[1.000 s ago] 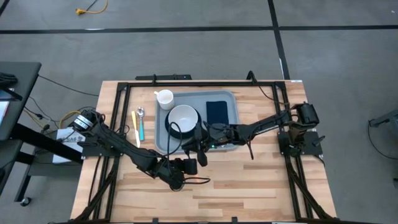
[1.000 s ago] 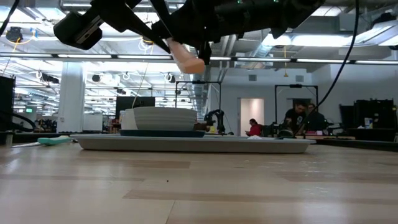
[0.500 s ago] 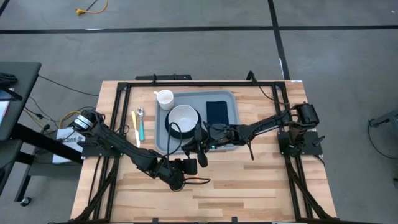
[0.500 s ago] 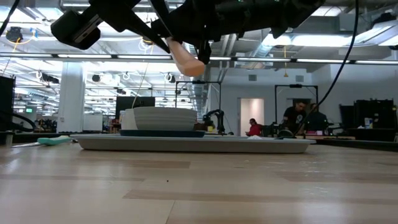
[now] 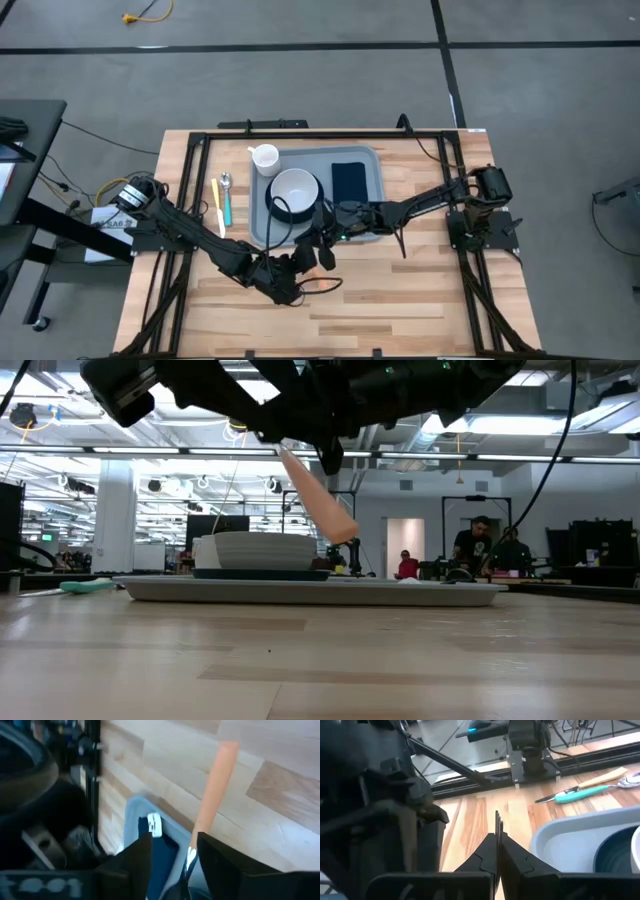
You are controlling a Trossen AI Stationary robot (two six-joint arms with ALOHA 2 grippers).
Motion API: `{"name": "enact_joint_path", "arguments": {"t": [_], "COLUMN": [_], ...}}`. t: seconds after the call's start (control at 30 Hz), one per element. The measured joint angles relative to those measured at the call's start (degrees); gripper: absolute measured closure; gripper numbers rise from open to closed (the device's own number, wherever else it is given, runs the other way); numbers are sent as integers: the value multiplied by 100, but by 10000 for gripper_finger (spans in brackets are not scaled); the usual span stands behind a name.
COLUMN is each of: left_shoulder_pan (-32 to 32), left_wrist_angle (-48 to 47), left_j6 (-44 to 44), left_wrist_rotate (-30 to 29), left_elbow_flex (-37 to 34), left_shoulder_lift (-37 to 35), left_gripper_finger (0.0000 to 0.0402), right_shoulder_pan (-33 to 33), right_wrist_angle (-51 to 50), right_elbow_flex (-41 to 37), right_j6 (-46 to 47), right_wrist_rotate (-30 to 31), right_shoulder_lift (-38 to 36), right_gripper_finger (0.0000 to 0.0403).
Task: Set up tray
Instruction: Put the orange fork on the black napkin
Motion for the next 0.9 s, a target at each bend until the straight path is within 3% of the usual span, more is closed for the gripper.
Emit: {"name": "enact_joint_path", "arguments": {"t": [0.23,0.37,0.6,0.7,0.9], "left_shoulder_pan": [-192,-314,-360,-360,-561], "left_wrist_angle": [-119,-503,-1632,-2364,-2487], "left_j6": [-1846,-3143,-5276,-6141,-7572], "left_wrist_rotate": [-737,-707,-383,-893,-2365], "left_elbow_flex": [0,0,-2,-28,-861], "left_shoulder_lift": [2,7,13,14,-495], "left_gripper_finger": [222,222,221,221,221], "right_shoulder_pan": [2,-17,-114,-352,-1364], "right_wrist_angle": [-328,-995,-2094,-2134,-1848], "right_elbow_flex": [0,0,-83,-350,-1318], "right_j6": [15,-55,-314,-322,208], "right_wrist_rotate": [47,84,662,632,-53], "right_shoulder_lift": [-127,-544,-1700,-2225,-3080], "right_gripper_finger": [402,402,402,402,402]}}
